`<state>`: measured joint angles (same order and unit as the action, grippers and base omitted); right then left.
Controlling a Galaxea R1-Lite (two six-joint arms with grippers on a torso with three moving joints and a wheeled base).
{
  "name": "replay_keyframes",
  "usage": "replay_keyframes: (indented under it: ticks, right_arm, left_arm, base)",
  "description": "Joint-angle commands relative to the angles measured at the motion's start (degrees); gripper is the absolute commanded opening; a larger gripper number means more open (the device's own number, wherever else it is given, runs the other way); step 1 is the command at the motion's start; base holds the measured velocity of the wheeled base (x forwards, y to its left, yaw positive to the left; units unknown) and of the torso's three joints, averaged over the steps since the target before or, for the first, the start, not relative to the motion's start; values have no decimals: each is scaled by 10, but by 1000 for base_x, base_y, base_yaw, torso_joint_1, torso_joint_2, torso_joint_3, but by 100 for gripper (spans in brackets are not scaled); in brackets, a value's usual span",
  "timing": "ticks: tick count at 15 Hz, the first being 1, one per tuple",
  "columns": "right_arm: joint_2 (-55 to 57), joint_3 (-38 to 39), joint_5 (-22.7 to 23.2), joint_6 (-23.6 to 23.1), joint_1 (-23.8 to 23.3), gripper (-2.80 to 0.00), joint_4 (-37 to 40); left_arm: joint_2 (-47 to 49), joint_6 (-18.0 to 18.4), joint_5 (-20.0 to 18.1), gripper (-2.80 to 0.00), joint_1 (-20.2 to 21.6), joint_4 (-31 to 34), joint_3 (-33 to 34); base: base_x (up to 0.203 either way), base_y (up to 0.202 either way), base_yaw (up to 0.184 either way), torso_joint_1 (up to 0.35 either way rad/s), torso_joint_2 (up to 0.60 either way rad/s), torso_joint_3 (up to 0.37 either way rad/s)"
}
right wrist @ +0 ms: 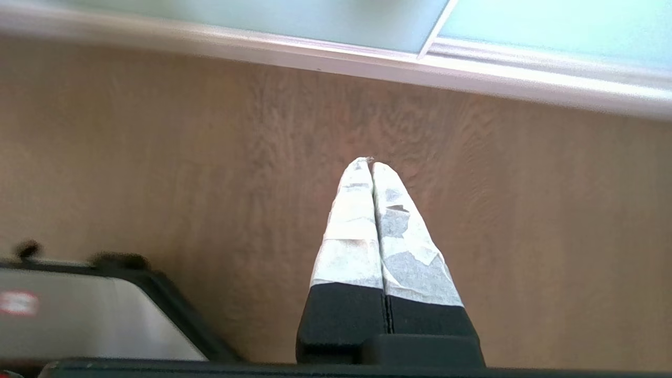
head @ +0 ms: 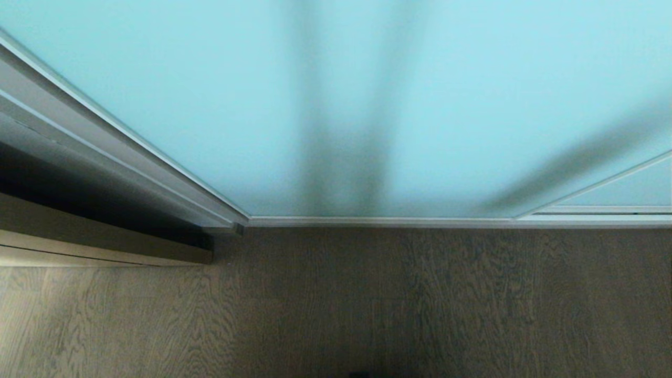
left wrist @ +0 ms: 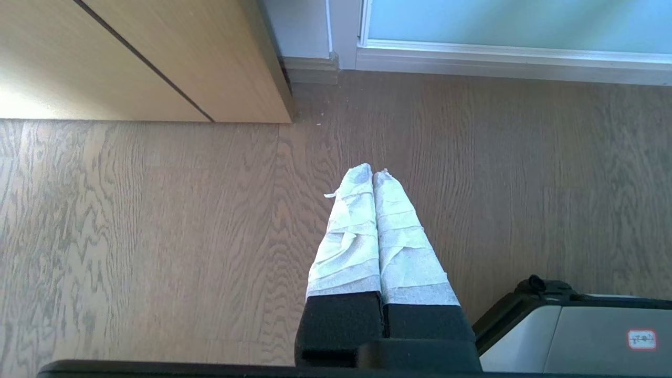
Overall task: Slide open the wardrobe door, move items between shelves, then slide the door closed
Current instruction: Open the door
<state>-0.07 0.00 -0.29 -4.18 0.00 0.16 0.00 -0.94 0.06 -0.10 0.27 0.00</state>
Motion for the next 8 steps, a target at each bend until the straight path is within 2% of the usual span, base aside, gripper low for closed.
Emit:
replay_keyframes:
  ticks: [1, 3, 8]
  right_arm:
    - [-1, 0, -1, -12, 1, -280, -9]
    - [3, -27, -2, -6, 1, -280, -14]
    - [129, -241, -7, 60, 5, -280, 11]
  left_arm:
    - [0, 0, 0, -280, 0, 0, 1]
    - [1, 0, 0, -280, 0, 0, 1]
    - [0, 0, 0, -280, 0, 0, 1]
  base:
    - [0, 0, 0, 0, 0, 0]
    - [0, 0, 0, 0, 0, 0]
    - [0, 0, 0, 0, 0, 0]
